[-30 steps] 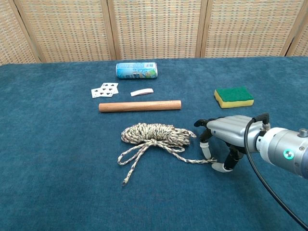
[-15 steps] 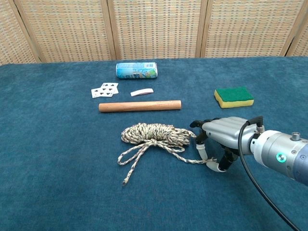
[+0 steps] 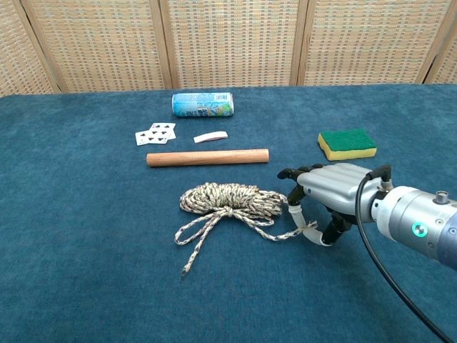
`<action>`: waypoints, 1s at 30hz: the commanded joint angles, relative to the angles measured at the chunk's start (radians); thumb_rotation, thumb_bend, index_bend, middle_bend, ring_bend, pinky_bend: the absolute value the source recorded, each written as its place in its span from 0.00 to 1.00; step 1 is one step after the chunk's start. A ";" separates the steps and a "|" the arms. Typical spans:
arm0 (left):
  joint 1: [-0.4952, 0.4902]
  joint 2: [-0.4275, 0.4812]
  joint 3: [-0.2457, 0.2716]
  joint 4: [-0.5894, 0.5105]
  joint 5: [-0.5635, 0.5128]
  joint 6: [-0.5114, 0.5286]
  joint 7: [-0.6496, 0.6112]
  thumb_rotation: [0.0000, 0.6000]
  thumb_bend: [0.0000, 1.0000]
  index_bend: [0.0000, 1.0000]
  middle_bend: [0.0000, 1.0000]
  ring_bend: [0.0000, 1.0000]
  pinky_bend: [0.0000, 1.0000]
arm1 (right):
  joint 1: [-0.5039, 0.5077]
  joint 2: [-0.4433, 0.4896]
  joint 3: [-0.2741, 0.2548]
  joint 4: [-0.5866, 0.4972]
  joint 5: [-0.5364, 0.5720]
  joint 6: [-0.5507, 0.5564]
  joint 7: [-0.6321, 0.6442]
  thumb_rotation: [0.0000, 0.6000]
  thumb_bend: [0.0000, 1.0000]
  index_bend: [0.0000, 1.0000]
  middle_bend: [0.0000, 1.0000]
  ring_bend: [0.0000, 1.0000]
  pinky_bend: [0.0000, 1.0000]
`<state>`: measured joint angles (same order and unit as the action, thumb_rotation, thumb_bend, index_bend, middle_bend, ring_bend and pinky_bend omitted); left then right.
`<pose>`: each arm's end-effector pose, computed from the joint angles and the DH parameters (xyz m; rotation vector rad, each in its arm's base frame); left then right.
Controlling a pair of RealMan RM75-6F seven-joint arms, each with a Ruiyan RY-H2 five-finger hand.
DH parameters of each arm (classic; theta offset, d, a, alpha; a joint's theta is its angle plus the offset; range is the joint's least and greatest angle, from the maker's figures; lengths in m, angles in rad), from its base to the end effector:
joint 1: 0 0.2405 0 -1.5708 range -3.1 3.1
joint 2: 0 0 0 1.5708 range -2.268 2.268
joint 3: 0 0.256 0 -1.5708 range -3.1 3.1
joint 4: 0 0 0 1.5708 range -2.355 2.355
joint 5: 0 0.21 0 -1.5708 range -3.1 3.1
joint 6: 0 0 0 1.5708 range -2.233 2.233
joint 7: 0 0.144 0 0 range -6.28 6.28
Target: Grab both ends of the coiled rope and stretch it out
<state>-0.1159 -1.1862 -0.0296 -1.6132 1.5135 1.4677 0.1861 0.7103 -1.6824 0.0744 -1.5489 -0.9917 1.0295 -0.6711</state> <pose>-0.2994 0.1855 0.1315 -1.4780 -0.8129 -0.8264 -0.1444 -0.2878 -0.0687 1.9936 -0.8893 0.7252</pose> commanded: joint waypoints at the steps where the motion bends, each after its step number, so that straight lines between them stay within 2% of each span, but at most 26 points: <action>1: -0.006 -0.007 0.009 0.005 0.033 0.008 0.001 1.00 0.00 0.00 0.00 0.00 0.00 | -0.009 0.018 -0.006 0.008 -0.065 0.019 0.042 1.00 0.49 0.64 0.00 0.00 0.00; 7: -0.042 -0.026 0.025 0.008 0.096 -0.028 0.094 1.00 0.00 0.01 0.00 0.00 0.00 | -0.012 0.040 -0.016 0.015 -0.106 0.017 0.055 1.00 0.49 0.65 0.00 0.00 0.00; 13: -0.123 -0.057 0.034 0.036 0.212 -0.095 0.262 1.00 0.00 0.16 0.00 0.00 0.00 | -0.015 0.055 -0.016 0.012 -0.121 0.016 0.052 1.00 0.49 0.65 0.00 0.00 0.00; 19: -0.228 -0.121 0.035 0.125 0.324 -0.159 0.240 1.00 0.00 0.31 0.00 0.00 0.00 | -0.015 0.058 -0.014 0.007 -0.131 0.014 0.049 1.00 0.49 0.65 0.00 0.00 0.00; 24: -0.300 -0.189 0.038 0.186 0.392 -0.193 0.199 1.00 0.05 0.37 0.00 0.00 0.00 | -0.013 0.057 -0.013 0.005 -0.134 0.011 0.041 1.00 0.49 0.66 0.00 0.00 0.00; 30: -0.385 -0.290 0.016 0.193 0.376 -0.291 0.199 1.00 0.08 0.42 0.00 0.00 0.00 | -0.010 0.051 -0.006 0.012 -0.118 -0.001 0.035 1.00 0.49 0.66 0.00 0.00 0.00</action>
<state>-0.4741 -1.4473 -0.0057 -1.4241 1.8933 1.2047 0.3856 0.6995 -1.6305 0.0679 -1.5377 -1.1114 1.0294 -0.6349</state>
